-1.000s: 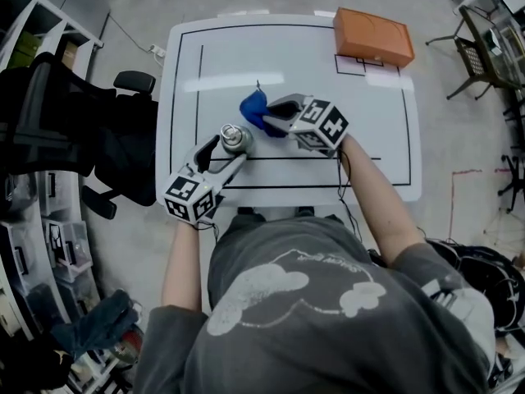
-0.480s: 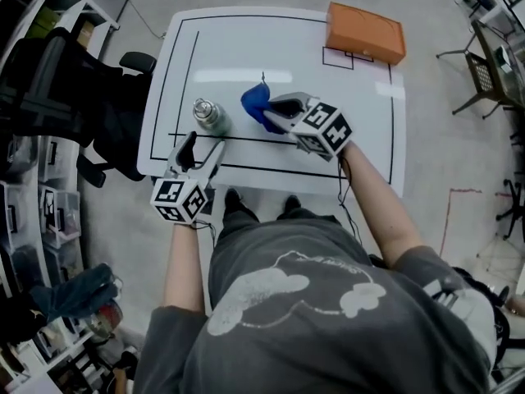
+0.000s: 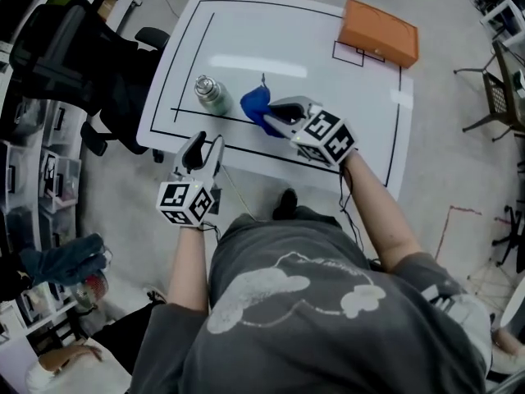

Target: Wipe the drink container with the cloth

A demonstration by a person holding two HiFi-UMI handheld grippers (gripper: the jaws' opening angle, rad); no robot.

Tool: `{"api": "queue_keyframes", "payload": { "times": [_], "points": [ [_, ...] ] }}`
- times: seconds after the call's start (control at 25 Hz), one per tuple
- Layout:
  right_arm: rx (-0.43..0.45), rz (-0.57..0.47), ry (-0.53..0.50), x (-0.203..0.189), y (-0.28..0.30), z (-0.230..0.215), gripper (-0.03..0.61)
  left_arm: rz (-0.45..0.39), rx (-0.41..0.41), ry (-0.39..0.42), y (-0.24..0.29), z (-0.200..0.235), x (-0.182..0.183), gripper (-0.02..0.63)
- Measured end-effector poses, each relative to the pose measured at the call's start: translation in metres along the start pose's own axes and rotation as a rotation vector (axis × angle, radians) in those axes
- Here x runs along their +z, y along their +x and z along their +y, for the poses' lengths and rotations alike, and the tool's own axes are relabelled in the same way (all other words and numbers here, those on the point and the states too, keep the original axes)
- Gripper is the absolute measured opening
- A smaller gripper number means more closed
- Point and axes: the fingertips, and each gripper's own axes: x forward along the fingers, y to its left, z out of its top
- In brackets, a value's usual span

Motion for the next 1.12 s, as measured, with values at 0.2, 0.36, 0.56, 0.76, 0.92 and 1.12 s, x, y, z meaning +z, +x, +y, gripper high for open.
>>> {"api": "queue_keyframes", "payload": {
  "times": [0.2,0.36,0.56,0.76,0.92,1.12],
  "points": [
    [0.002,-0.002,0.007,0.001,0.004,0.004,0.051,-0.022,0.034,-0.021,-0.008,0.006,0.000,0.107],
    [-0.013,-0.009,0.000,0.002,0.009,0.010,0.052,-0.024,0.062,-0.033,-0.017,0.017,-0.008,0.048],
    [-0.049,-0.007,-0.008,0.004,0.010,0.021,0.051,-0.039,0.087,-0.052,-0.034,0.025,-0.014,0.012],
    [-0.128,-0.018,-0.016,0.008,0.009,0.041,0.051,-0.034,0.091,-0.053,-0.065,0.029,-0.022,0.005],
    [-0.150,-0.013,-0.026,0.006,0.005,0.065,0.051,-0.048,0.095,-0.074,-0.093,0.027,-0.028,0.005],
    [-0.149,-0.013,-0.013,-0.001,-0.001,0.098,0.051,-0.055,0.102,-0.087,-0.128,0.022,-0.038,0.005]
  ]
}}
